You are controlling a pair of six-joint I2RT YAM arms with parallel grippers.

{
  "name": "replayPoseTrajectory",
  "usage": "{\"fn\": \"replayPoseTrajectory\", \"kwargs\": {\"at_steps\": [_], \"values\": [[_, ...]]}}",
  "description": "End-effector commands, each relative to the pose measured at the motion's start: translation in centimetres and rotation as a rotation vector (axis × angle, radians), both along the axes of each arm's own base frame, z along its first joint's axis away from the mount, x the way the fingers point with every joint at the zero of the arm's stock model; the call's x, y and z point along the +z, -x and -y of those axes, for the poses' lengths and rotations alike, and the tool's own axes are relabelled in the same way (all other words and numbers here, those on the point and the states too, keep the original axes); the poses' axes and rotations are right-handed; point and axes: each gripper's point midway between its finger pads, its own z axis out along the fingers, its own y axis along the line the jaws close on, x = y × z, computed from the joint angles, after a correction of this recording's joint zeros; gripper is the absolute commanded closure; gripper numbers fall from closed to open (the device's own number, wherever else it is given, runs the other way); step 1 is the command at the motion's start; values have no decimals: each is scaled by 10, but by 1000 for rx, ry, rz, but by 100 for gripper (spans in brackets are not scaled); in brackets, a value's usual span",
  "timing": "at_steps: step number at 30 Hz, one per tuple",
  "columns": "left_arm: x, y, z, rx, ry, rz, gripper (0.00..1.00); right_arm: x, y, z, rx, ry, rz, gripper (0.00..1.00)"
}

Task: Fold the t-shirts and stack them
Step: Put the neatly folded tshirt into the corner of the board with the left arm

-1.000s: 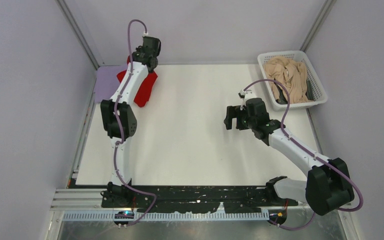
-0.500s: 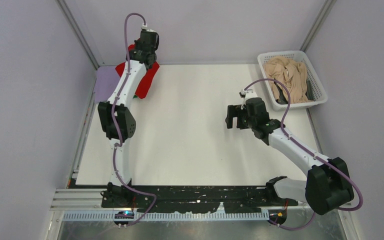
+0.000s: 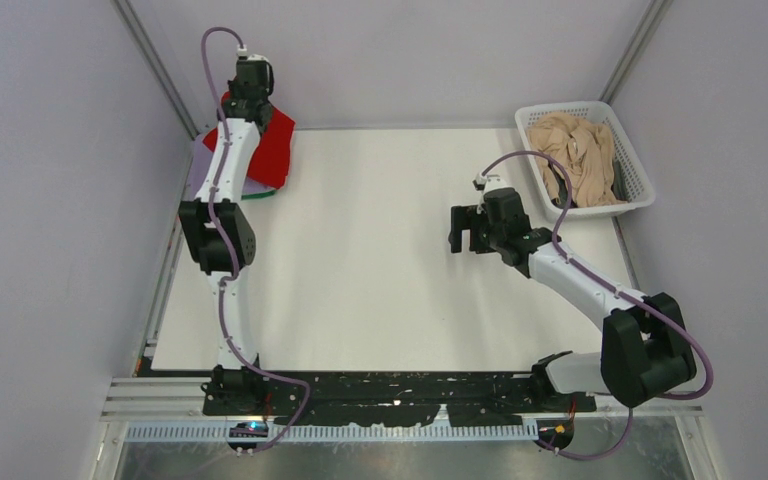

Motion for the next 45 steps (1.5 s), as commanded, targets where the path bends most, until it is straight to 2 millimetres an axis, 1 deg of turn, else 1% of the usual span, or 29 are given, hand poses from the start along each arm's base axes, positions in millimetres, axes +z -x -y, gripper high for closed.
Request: {"fn": "replayPoseTrajectory", "kwargs": {"at_steps": [1,3,5,6,8,11,13,15,25,28,30,33,34,36,37,41,43,45], "values": [[12,-27,-14,-23,69,122,100,18,-17,0,-34,-6,39,5],[4,-32,-20,-21,82,126,100,19,-19,-1,-39,-3,36,5],[2,-37,-22,-20,78,133,100,19,-21,0,-47,1,29,5],[-1,-37,-42,12,75,136,100,21,-22,-1,-50,-2,31,5],[-4,-39,-56,45,71,149,100,20,-23,-1,-54,-1,21,5],[-11,-39,-70,79,68,144,100,19,-24,-2,-62,-3,7,5],[-15,-38,-76,96,67,140,91,18,-24,-2,-68,-7,2,5],[-17,-36,-81,118,62,141,88,19,-24,-2,-70,-8,4,5],[-27,-22,-95,180,121,136,90,24,-27,-3,-68,-13,10,5],[-30,-18,-95,198,148,133,87,25,-27,-3,-65,-10,12,5],[-33,-14,-94,201,165,130,80,25,-28,-4,-56,-9,12,5],[-31,-11,-95,223,187,143,55,25,-29,-5,-52,-11,12,5],[-27,-9,-96,232,185,150,42,26,-29,-5,-52,-10,15,5],[-18,-5,-97,248,184,166,7,27,-30,-3,-62,-5,21,5],[-12,-3,-98,256,185,179,1,29,-31,-2,-71,-1,28,5],[16,7,-93,262,228,235,0,34,-30,3,-98,1,50,5],[27,12,-85,240,274,260,0,36,-30,5,-108,-3,61,5],[31,15,-71,199,351,274,0,35,-29,6,-116,-7,65,5]]}}
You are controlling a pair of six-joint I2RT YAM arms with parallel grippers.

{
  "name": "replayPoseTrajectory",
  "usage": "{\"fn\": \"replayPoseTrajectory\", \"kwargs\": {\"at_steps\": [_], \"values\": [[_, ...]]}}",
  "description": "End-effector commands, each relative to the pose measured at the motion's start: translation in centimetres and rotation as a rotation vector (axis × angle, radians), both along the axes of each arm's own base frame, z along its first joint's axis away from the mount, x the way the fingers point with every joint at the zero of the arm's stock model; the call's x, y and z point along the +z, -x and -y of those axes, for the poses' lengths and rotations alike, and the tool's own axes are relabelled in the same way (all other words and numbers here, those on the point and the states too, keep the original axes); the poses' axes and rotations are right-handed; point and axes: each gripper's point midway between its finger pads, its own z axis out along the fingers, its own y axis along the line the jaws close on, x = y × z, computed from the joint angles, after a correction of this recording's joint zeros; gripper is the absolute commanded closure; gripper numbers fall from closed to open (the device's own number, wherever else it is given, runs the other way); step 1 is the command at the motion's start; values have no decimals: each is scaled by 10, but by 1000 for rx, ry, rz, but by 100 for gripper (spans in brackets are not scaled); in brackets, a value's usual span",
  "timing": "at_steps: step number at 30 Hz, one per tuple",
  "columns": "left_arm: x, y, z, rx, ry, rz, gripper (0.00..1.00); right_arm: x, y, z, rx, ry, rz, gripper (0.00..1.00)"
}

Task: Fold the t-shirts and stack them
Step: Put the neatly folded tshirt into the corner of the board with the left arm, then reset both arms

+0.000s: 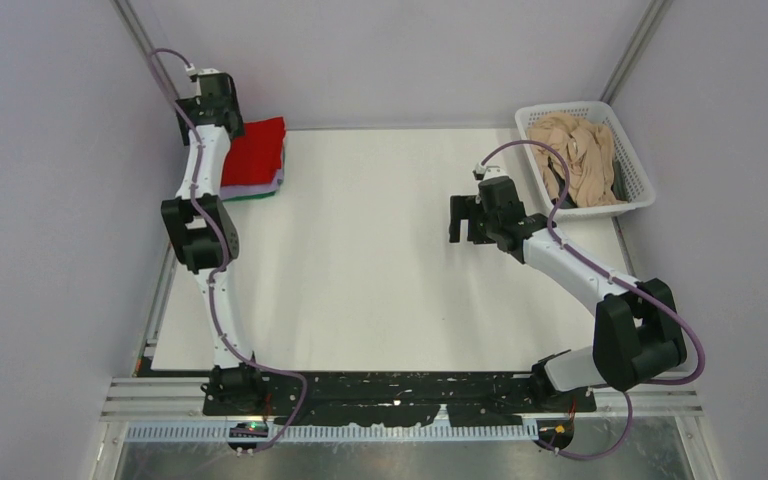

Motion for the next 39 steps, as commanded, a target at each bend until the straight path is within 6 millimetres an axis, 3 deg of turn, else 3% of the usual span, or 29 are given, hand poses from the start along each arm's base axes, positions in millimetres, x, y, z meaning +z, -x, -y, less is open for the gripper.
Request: {"fn": "replayPoseTrajectory", "kwargs": {"at_steps": [1,7,12,16,23,26,30,39], "values": [[75,13,26,-46,157,211,0,28,-11,4,-46,-26,100,5],[56,23,104,-268,532,228,0,29,-8,3,-41,-44,103,5],[56,56,156,-370,732,252,0,39,-5,11,-65,-52,150,5],[40,108,197,-438,753,281,0,35,6,24,-114,-82,164,5],[-20,217,264,-508,695,154,0,34,23,51,-217,-116,207,5],[-41,261,276,-529,665,94,0,33,31,59,-239,-101,214,5],[-52,293,285,-543,670,90,0,28,41,67,-263,-94,229,5],[-38,305,280,-587,616,165,0,20,55,91,-380,-77,293,5]]}}
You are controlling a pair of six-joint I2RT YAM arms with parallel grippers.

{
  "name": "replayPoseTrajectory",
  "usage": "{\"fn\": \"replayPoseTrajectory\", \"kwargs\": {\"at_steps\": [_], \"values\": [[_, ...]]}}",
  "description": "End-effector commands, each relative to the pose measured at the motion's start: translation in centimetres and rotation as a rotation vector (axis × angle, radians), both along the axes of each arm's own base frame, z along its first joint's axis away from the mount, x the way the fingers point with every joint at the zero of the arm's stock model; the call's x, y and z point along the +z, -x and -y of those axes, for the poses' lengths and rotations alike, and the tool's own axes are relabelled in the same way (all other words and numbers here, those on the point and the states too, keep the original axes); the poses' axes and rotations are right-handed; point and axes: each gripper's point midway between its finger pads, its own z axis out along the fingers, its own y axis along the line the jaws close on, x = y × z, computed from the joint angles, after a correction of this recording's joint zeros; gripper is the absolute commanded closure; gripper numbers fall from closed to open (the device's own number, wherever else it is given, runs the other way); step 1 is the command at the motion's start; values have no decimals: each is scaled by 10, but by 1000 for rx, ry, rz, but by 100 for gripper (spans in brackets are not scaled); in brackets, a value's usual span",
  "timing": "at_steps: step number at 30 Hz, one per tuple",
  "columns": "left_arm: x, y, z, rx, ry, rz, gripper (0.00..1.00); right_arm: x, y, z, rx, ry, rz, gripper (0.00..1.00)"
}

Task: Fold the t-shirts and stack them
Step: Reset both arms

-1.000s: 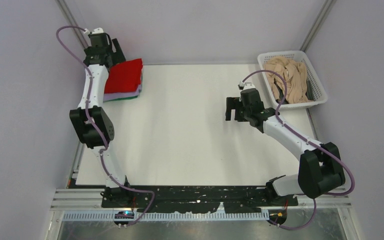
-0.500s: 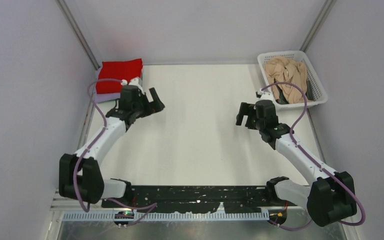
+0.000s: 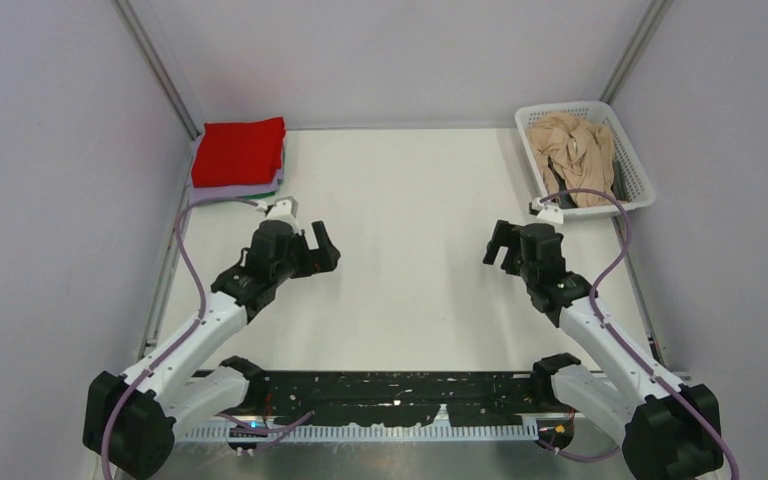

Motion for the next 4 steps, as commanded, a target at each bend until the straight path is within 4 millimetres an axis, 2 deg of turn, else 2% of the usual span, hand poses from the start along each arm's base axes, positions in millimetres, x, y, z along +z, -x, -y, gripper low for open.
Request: {"fn": "replayPoseTrajectory", "kwargs": {"at_steps": [1,4], "values": [[20,-7,-6,28,-5,99,0,22,-6,10,-69,-12,120,5],[25,-7,-7,22,-9,118,0,28,-5,7,-50,-34,152,5]]}}
